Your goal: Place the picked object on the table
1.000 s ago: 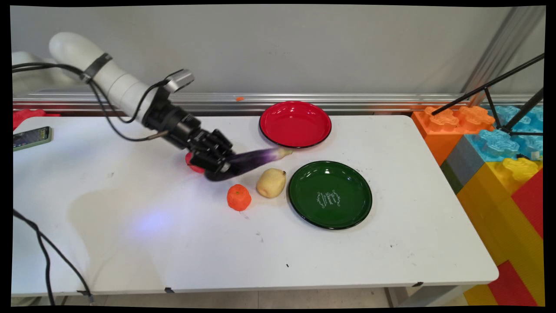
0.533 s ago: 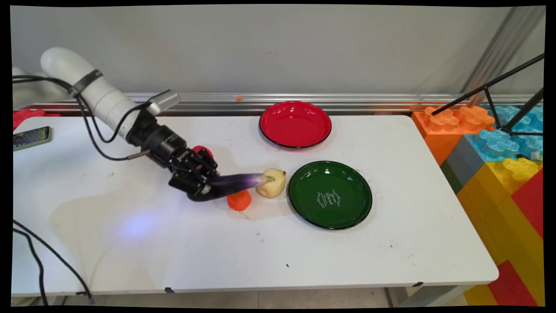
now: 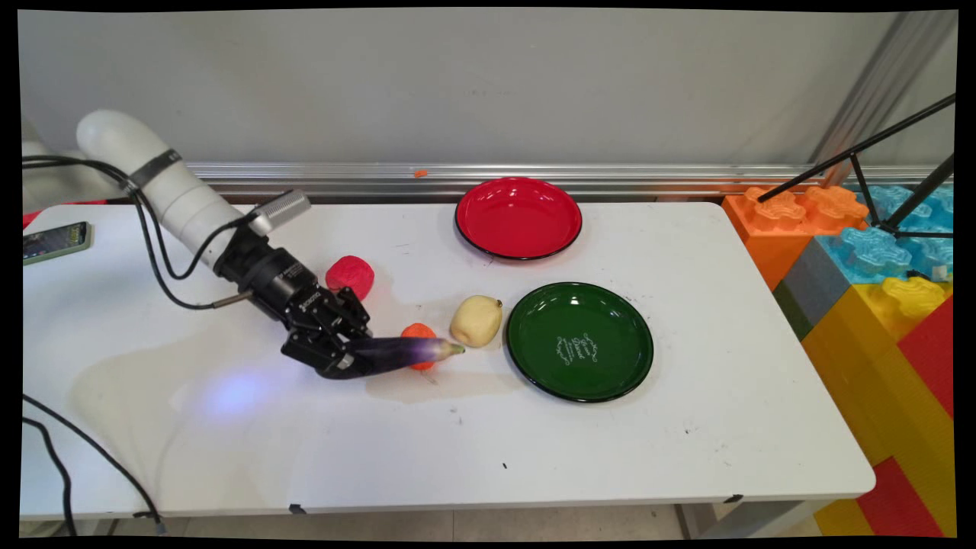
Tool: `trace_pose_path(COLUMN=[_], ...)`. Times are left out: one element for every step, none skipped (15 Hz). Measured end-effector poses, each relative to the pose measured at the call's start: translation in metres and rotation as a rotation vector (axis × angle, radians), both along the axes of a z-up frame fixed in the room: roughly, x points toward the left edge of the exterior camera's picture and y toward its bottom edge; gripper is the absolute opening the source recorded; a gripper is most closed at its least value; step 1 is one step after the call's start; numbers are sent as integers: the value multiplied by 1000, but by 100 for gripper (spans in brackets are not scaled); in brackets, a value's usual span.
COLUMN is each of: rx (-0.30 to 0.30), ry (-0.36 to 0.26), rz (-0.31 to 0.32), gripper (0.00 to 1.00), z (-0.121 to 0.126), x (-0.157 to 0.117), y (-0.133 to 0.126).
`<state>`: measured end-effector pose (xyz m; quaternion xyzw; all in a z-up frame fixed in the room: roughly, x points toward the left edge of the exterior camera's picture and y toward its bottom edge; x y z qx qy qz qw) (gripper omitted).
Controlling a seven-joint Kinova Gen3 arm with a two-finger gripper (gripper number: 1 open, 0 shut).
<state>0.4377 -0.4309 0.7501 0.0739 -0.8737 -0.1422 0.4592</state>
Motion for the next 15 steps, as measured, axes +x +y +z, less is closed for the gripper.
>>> trace_pose_path(rx=[0,-1,-2,-2,-3,-3,-4,-5,-5,-5,-5,-5,-5,-3,-2], ry=[-2,-5,-7,-9,-10,-12,-14,-16,-18,-19,-21,-22,-23,-23,-22], rz=[-6,-12,-16,-19,-21,-24,-26,-28,-30,-31,-31,-32,-32,-31,-29], gripper=[0,0,0,0,0,0,0,0,0,0,0,0,0,100,100], z=[-4,-8,-12,-16,-18,-21,-25,-29,-32,-34,-36,-38,-41,-43,-45], x=[0,1,1,1,1,1,0,-1,-1,-2,-2,-2,-2,-3,-3], y=[1,1,1,1,1,1,0,-1,-2,-3,-3,-4,-4,-5,-6])
